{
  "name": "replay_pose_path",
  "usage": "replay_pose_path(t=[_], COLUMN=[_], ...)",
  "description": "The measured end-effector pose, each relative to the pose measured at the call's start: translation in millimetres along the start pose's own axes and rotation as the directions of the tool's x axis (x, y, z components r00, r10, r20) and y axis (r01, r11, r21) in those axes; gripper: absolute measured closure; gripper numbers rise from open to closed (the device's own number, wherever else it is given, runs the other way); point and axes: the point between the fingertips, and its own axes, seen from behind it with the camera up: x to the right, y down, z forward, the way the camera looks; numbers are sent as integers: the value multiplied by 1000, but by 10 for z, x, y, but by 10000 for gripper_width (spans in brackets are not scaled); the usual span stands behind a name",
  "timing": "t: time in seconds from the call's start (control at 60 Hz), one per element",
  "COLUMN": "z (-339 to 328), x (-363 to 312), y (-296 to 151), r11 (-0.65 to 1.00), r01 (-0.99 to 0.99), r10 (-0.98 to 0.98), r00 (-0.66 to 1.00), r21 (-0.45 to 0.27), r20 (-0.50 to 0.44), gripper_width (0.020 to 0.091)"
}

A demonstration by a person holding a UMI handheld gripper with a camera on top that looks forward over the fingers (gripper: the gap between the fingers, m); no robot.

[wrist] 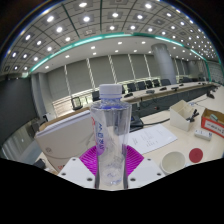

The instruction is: Pour water

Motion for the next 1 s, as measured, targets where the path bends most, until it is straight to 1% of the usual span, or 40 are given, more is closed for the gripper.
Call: replay_pose_path(t=[0.067,0.133,0.2,0.233,0.3,0.35,0.483,0.517,0.533,0.617,0.667,0.85,0.883,0.9,0.933,1.0], z=[-81,-155,-223,-259,-230,-269,-218,-390,-252,-271,-283,-282,-285,-404,-267,-248], x=[-98,-172,-303,-293,-288,-249,-150,-83,-111,-11,74,99,92,143,93,61], y=[-98,-196,-280,-334,-357,-371,-306,-352,-306,-295,-275,-207,-204,-223,-202,-209], r11=[983,917,792,706,547,441,219,158,131,-11,-76,-157,-158,-157,-149,-110], r01=[-182,-394,-598,-692,-812,-867,-931,-935,-937,-936,-934,-916,-914,-914,-915,-919], r10=[183,399,610,706,832,891,962,972,974,974,968,957,957,958,960,970], r00=[981,906,769,674,503,390,157,89,61,-90,-153,-234,-235,-233,-224,-182], r21=[-16,-60,-119,-152,-201,-233,-291,-318,-322,-352,-350,-369,-373,-374,-376,-380], r20=[63,139,192,216,234,234,223,219,219,208,200,172,169,166,165,160], gripper_width=[786,787,789,788,789,790,788,789,789,791,789,789,787,789,788,787])
